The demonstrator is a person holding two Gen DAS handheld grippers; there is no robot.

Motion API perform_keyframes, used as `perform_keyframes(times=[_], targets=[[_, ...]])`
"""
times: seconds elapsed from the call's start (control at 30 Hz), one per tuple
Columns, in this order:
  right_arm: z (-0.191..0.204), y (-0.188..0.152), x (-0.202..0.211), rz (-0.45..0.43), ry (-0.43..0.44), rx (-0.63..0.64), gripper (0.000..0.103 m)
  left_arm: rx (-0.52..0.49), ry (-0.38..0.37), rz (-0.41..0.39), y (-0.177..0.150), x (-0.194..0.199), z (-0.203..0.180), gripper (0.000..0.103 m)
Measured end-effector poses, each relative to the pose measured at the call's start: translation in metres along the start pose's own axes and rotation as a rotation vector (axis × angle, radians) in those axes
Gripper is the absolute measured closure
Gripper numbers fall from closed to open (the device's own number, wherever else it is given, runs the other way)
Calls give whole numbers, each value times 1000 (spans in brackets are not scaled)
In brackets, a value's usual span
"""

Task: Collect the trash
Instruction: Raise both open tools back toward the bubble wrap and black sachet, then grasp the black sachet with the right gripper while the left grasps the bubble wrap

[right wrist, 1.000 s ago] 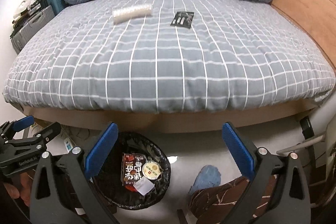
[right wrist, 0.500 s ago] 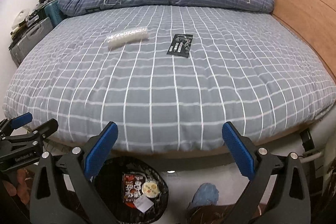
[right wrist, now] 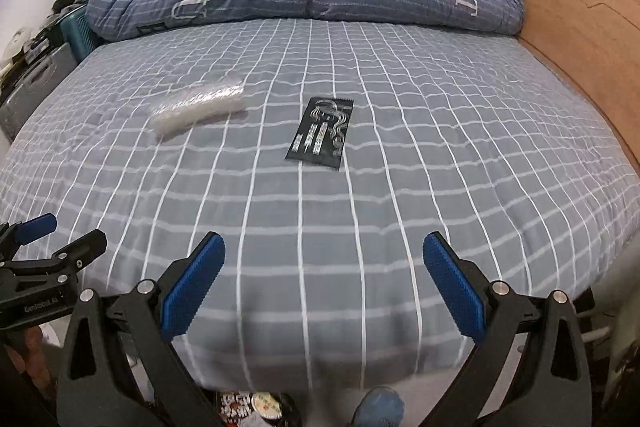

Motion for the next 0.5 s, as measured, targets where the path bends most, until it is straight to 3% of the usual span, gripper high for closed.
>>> perform_keyframes(times=[0.5], targets=[[0, 67, -105, 42, -16, -31, 8, -34, -6, -45, 112, -83, -3, 6]])
Point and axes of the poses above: each gripper's, at about its wrist camera, not at the fingertips, and x roughly against the way its jaws point, z to its left, y to its top, the point moved 10 cm from there along -x, roughly the way its jaws point
